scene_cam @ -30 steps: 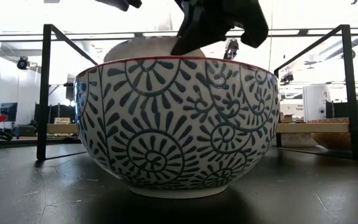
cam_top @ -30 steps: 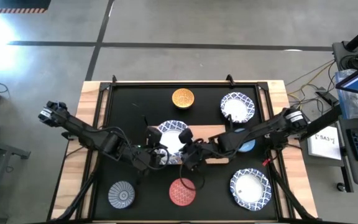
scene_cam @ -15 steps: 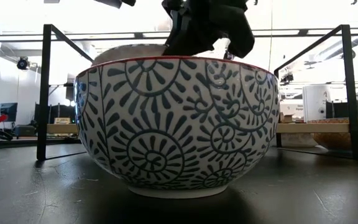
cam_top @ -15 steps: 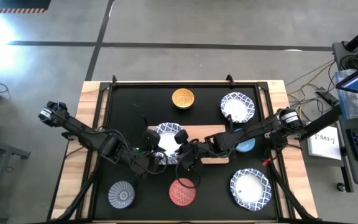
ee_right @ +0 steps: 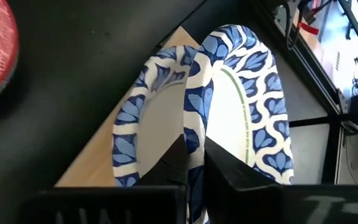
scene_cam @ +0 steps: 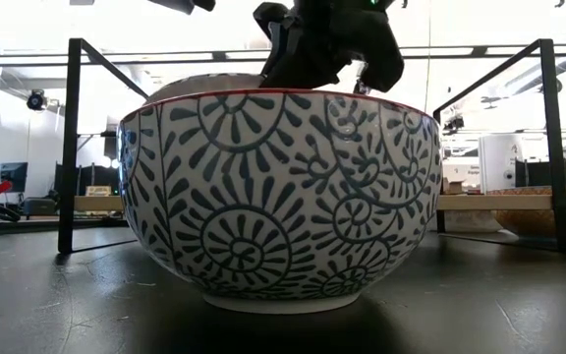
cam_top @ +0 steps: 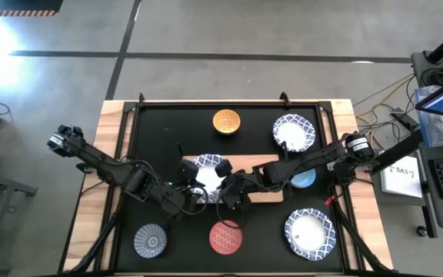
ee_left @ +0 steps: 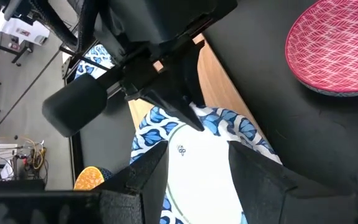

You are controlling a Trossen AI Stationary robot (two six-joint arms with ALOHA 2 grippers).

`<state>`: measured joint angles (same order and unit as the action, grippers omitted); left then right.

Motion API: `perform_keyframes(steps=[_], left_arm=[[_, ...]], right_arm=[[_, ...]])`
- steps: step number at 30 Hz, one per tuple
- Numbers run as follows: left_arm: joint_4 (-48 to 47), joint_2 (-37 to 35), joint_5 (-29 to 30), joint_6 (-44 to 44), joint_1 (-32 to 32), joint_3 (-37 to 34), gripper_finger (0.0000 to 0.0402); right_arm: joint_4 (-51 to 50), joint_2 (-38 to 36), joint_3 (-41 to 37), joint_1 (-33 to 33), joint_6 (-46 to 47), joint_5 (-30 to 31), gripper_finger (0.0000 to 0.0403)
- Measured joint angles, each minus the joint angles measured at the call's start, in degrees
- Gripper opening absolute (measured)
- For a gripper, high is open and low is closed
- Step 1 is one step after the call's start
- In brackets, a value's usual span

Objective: Place and stack bowls onto a shelf
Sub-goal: Stack the middle left white patterned bowl on top of the other white patterned bowl on the shelf

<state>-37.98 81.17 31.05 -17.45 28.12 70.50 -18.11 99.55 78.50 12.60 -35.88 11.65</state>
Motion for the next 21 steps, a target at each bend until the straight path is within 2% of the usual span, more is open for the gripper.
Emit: perform_keyframes(steps=[6,14,21], left_arm=[[0.00,0.00,0.00,0.02,0.00,0.00,0.0151],[0.00,0.00,0.00,0.48,0.00,0.00,0.0151],[0.00,0.00,-0.04,0.84,0.00,-0.02,0.0151]], right_arm=[[0.00,0.00,0.00,-0.22,0.20,0.34,0.0036],[0.56,0.00,0.00,-0.18,-0.73,0.34,0.0015],[0.63,0.00,0.00,-0.24,-0.76,0.34,0.0073]])
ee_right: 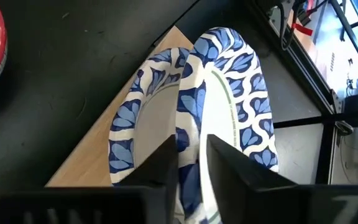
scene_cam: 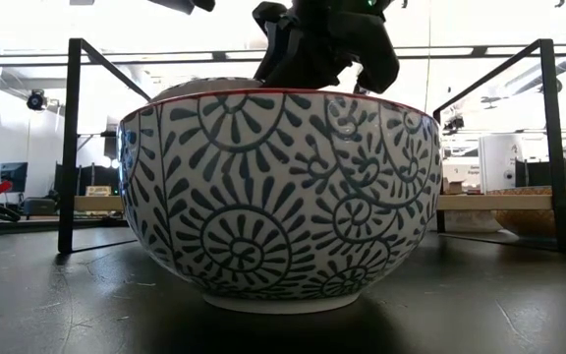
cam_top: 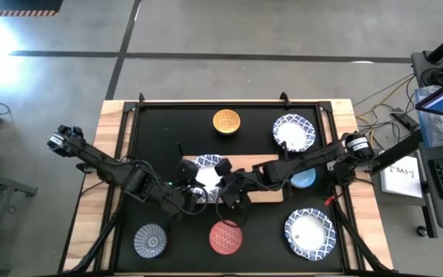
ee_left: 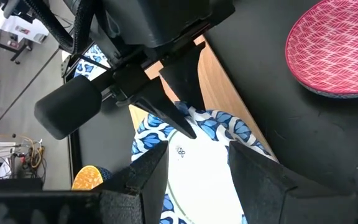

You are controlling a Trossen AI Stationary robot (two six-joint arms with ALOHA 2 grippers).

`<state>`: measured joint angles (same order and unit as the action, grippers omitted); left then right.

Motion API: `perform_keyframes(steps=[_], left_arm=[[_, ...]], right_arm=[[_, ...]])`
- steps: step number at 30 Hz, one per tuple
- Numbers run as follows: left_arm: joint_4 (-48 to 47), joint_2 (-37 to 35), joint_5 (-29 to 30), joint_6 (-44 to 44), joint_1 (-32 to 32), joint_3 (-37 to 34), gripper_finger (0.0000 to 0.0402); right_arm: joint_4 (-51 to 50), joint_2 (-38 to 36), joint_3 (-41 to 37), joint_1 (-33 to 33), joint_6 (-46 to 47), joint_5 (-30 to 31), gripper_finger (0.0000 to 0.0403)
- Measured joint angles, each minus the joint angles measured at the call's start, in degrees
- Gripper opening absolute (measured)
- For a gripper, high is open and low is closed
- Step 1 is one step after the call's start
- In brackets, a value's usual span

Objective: Place and stack bowls onto a shelf
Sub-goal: Stack the middle left white patterned bowl on top of the other white patterned bowl on the shelf, then stack the top white patterned bowl on top of the other white patterned bowls on the shelf

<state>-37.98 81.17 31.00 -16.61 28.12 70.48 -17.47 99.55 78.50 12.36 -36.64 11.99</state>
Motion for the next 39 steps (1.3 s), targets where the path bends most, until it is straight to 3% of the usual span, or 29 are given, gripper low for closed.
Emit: perform_keyframes(steps=[7,19,28,33,39], left_arm=[[-0.27,0.00,-0.02,0.90,0.15,0.00,0.0151],[-0.68,0.00,-0.20,1.98,0.46,0.00,0.0151],[-0.70,0.00,-0.18,2.20,0.68,-0.13,0.0151],[-0.84,0.00,1.13,2.19,0.59,-0.13,0.0151],[-2.25,0.00,2.21,2.18,0.31,-0.13,0.0151]], right_arm=[[0.00,0.00,0.00,0.32,-3.98,-0.01,0.0121],[-0.59,-3.66,-0.02,4.08,0.05,-0.62,0.0127],[-6.35,-13.10,-0.02,4.37,17.77,21.35,0.0128],[-14.86,-20.70,-0.02,-0.14,33.16,22.20,0.0128],[-27.03,-26.26,-0.02,-12.14,56.41,22.53,0.0128]])
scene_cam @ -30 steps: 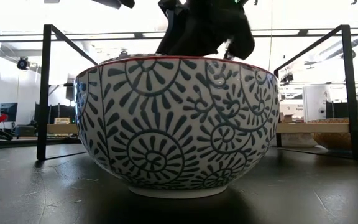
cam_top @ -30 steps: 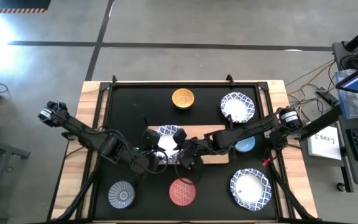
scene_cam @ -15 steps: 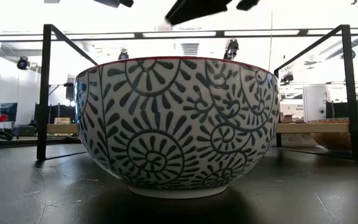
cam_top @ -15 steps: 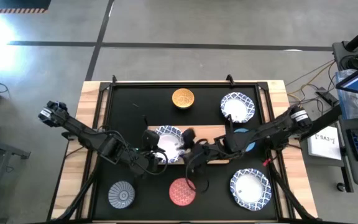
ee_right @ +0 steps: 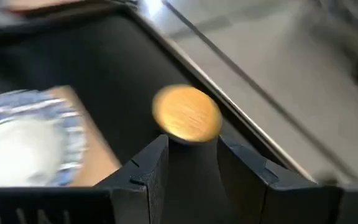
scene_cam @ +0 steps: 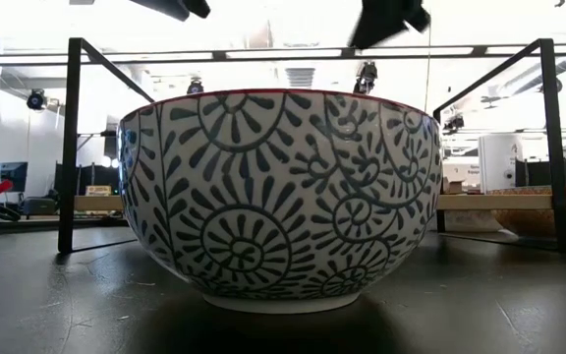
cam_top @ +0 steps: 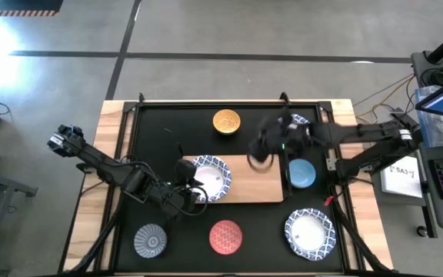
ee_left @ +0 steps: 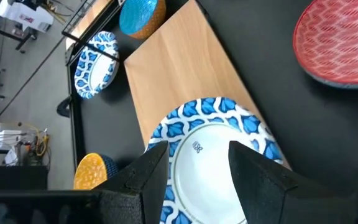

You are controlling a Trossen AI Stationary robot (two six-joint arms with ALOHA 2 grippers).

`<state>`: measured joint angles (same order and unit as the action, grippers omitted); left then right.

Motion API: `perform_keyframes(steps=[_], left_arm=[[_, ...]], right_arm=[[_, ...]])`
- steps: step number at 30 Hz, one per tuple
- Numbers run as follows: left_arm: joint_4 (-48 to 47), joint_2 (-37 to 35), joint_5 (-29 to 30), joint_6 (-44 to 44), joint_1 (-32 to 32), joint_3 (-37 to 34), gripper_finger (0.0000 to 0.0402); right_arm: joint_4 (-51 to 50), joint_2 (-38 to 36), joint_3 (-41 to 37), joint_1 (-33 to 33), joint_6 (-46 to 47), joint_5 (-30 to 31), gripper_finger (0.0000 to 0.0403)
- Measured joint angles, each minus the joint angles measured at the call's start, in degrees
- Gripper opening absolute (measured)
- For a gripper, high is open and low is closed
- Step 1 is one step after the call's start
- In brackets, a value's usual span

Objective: Place and stack bowls onto a shelf
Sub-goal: Stack the top white patterned bowl on top of the other white patterned bowls on the shelf

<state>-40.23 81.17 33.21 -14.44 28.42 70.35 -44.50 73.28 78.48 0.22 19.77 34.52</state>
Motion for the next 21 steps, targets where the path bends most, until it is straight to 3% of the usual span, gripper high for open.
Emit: perform_keyframes(steps=[4,12,17,21], left_arm=[[-2.71,-0.21,0.44,0.46,-0.21,0.00,0.0151],[-5.83,-0.87,0.83,3.92,-0.81,0.00,0.0151],[-6.41,-0.88,0.81,6.06,-0.79,-0.22,0.0151],[-8.13,-0.90,0.77,8.20,-0.79,-0.61,0.0151]], right_arm=[[-7.07,-1.00,0.00,-10.02,6.59,-3.01,0.0128],[-9.35,1.16,0.00,-27.77,8.94,-25.69,0.0128],[-13.56,4.18,0.00,-35.19,3.98,-31.40,0.0128],[-17.63,6.46,0.00,-38.92,-2.77,-31.61,0.0128]])
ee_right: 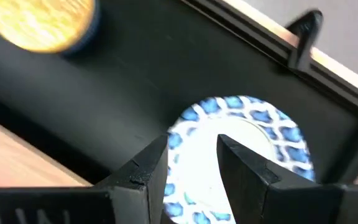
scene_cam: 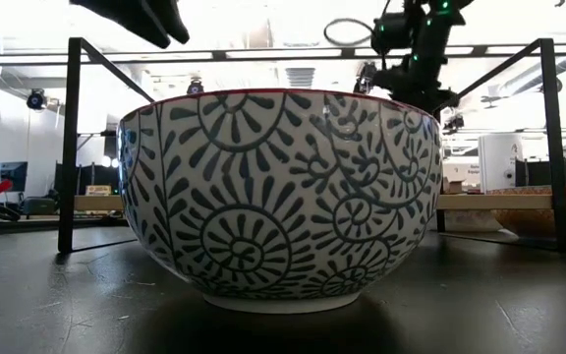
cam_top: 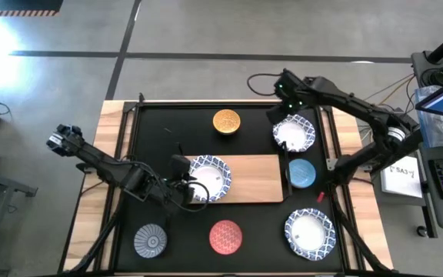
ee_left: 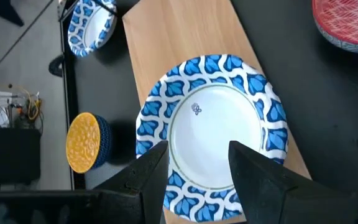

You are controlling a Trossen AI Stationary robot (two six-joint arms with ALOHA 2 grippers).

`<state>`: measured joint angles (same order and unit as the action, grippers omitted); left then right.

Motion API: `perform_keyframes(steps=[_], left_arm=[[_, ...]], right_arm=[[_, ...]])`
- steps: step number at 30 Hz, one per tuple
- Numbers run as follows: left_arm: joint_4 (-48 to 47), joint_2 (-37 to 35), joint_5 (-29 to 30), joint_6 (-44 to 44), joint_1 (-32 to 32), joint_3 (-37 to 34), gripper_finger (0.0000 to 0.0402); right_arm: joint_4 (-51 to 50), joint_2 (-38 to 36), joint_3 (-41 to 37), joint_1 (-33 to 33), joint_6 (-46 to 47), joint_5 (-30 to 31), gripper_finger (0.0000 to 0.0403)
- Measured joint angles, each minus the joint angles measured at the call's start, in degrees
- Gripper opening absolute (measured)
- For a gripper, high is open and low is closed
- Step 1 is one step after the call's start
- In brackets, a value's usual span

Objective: Place and stack bowls onto a shelf
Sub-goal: Stack the top white patterned bowl on top of the other white patterned bowls on the shelf

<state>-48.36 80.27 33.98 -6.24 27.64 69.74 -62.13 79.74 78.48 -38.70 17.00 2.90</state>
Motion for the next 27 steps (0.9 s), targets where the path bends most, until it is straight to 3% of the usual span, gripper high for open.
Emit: perform_keyframes(steps=[6,19,27], left_arm=[[-2.65,-0.07,1.32,0.98,-0.70,-0.07,0.0151],[-1.59,-0.11,1.07,3.38,-2.62,-0.09,0.0151],[-1.55,0.17,4.04,5.88,-2.62,-0.13,0.0151]], right_arm=[[-0.08,3.26,0.00,-4.49,2.28,0.06,0.0128],[-2.56,9.54,-0.02,-5.07,-48.35,0.08,0.0112],[-1.35,15.01,-0.02,-4.33,-58.79,0.08,0.0115]])
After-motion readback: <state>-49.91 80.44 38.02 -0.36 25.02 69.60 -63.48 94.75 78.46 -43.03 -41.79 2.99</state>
